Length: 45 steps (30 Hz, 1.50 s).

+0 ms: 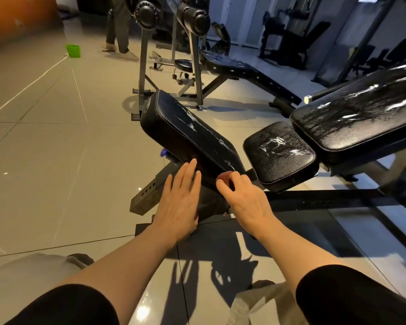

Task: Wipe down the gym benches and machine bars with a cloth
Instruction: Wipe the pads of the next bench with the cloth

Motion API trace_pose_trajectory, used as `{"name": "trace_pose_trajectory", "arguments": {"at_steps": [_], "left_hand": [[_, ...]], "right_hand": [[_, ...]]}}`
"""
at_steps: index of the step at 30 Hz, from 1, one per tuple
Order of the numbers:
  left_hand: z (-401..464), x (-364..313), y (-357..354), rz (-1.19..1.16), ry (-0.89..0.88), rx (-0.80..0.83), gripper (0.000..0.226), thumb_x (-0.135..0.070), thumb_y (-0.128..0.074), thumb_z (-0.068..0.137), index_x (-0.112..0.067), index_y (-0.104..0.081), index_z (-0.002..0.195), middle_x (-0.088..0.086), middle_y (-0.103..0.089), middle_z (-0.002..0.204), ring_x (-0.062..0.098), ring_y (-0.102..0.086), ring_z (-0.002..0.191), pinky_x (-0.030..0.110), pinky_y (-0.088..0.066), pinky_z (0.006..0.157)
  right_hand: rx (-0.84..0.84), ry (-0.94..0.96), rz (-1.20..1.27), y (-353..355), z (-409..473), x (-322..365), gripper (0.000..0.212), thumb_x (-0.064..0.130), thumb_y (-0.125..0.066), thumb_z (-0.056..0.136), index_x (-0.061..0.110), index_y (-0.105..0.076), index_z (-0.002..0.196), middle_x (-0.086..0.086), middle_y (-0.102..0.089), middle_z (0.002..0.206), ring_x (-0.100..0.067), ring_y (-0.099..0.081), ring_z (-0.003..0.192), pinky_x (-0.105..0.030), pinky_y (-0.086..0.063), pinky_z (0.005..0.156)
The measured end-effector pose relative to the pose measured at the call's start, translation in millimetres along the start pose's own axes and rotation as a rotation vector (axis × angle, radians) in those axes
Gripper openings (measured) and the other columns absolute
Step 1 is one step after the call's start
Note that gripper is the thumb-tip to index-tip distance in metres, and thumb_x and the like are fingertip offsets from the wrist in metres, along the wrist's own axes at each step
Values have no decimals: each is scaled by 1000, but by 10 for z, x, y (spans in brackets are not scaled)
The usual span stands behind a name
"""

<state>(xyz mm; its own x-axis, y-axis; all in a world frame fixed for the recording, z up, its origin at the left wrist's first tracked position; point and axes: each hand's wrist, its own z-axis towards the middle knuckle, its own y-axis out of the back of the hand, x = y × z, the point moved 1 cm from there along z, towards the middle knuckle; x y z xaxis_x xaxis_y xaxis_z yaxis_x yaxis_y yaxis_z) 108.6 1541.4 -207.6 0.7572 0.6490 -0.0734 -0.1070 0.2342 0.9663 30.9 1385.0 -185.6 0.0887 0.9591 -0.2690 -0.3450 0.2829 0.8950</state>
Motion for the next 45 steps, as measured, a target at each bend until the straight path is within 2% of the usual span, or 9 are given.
{"name": "trace_pose_trajectory", "arguments": {"at_steps": [8, 13, 18, 23, 27, 31, 37, 42, 45], "left_hand": [[15, -79, -10, 4, 51, 29, 101, -33, -67, 86, -9, 5, 153, 13, 34, 152, 31, 24, 144, 48, -8, 120], [-48, -65, 121, -61, 92, -9, 91, -35, -63, 90, -14, -1, 153, 10, 24, 157, 28, 15, 146, 41, -7, 121], [-110, 138, 338, -207, 180, -190, 87, -25, -70, 84, -13, -17, 152, 9, 1, 159, 26, -4, 146, 38, -20, 119], [-182, 585, 316, -264, 291, -326, 91, -16, -74, 80, -12, -18, 152, 10, -12, 157, 25, -14, 143, 33, -16, 112], [1, 751, 339, -318, 243, -426, 92, -8, -70, 80, -17, -15, 153, 5, -13, 158, 20, -16, 143, 31, -21, 112], [92, 829, 391, -385, 189, -496, 92, -2, -71, 76, -16, -20, 152, 3, -17, 156, 18, -19, 140, 34, -33, 109], [123, 1163, 522, -364, 50, -475, 78, 1, -72, 75, -8, -37, 144, 10, -37, 146, 20, -29, 136, 32, -31, 111], [232, 1523, 661, -347, -14, -433, 75, -3, -69, 78, -11, -36, 145, 8, -36, 147, 19, -28, 137, 25, -26, 109], [307, 1662, 716, -338, -130, -371, 75, -11, -71, 81, -16, -35, 146, 6, -34, 149, 19, -29, 137, 27, -31, 107]], "right_hand": [[242, -22, -28, -114, -294, -243, 71, 14, -97, 37, 9, -63, 99, -13, -61, 100, -27, -61, 73, -29, -46, 46], [-109, 93, 48, 85, -128, -40, 50, 0, -78, 62, 8, -62, 109, -14, -61, 102, -25, -56, 72, -27, -43, 42], [-426, 145, 140, 432, 277, 258, 28, 10, -50, 85, 8, -64, 110, -16, -62, 104, -27, -59, 77, -29, -50, 48], [-455, 202, 132, 477, 679, 419, 37, 26, -48, 86, 6, -64, 113, -19, -61, 110, -28, -58, 81, -31, -52, 57], [-470, 200, 107, 285, 846, 410, 34, 14, -57, 84, 6, -64, 117, -21, -62, 111, -33, -60, 86, -37, -54, 66], [-546, 197, 118, 185, 836, 431, 30, 7, -41, 95, 4, -60, 118, -23, -62, 111, -35, -59, 88, -39, -56, 69], [-661, 214, 143, 394, 1300, 934, 33, 10, -42, 94, 6, -52, 125, -21, -62, 110, -28, -47, 96, -36, -53, 75], [-696, 122, 50, 324, 1272, 960, 35, 14, -51, 89, 14, -54, 124, -10, -48, 125, -30, -46, 110, -42, -37, 91], [-679, 76, 50, 297, 1203, 966, 32, 14, -53, 92, 13, -53, 123, -12, -52, 124, -31, -48, 110, -45, -42, 90]]}}
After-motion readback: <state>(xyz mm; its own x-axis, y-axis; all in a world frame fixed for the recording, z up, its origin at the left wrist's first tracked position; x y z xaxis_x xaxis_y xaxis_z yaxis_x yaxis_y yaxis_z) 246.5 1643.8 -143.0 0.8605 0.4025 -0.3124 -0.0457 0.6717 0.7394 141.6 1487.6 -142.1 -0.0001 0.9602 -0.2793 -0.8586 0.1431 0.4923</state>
